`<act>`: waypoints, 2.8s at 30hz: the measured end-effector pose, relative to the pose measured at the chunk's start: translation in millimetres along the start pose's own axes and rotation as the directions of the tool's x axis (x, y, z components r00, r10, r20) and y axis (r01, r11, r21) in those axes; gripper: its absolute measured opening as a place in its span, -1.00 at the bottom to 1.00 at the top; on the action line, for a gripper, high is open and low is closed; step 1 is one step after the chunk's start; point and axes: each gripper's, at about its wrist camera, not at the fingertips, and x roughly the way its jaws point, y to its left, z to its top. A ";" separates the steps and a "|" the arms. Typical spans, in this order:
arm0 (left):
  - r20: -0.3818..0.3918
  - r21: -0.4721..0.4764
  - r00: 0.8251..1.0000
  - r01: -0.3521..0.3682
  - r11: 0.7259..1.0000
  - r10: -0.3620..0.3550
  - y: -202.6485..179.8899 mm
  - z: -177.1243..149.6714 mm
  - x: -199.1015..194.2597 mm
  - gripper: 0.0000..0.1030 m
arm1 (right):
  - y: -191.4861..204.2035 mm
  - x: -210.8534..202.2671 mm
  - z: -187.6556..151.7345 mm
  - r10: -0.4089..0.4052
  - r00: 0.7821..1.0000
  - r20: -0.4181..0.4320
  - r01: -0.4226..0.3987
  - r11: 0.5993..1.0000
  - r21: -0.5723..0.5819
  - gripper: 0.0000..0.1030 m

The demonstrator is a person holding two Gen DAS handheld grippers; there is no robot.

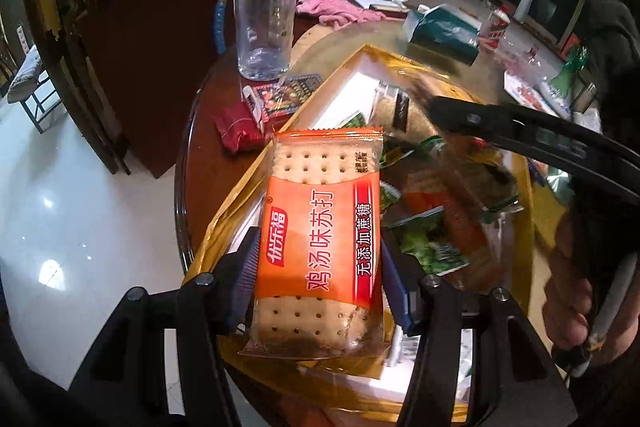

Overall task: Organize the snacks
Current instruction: 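Lower both held cracker packs into the yellow tray and open both grippers, then grasp the white-and-blue cracker pack on the lazy-susan with the left gripper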

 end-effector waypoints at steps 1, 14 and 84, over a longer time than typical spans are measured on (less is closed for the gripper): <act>0.000 0.002 1.000 -0.008 1.000 0.008 0.7 -0.1 1.7 0.12 | 1.5 6.1 -1.9 -0.020 1.000 -0.006 0.020 1.000 -0.008 0.32; 0.066 0.048 0.996 -0.063 0.997 0.060 -15.3 -9.9 -16.9 0.48 | -22.2 -55.6 -9.1 0.094 0.989 0.114 -0.107 0.989 0.107 0.58; -0.062 0.569 0.996 -0.020 0.822 0.067 -350.6 62.2 139.7 -0.20 | -213.5 -187.5 -191.3 -0.251 0.951 0.182 0.124 0.847 0.517 0.54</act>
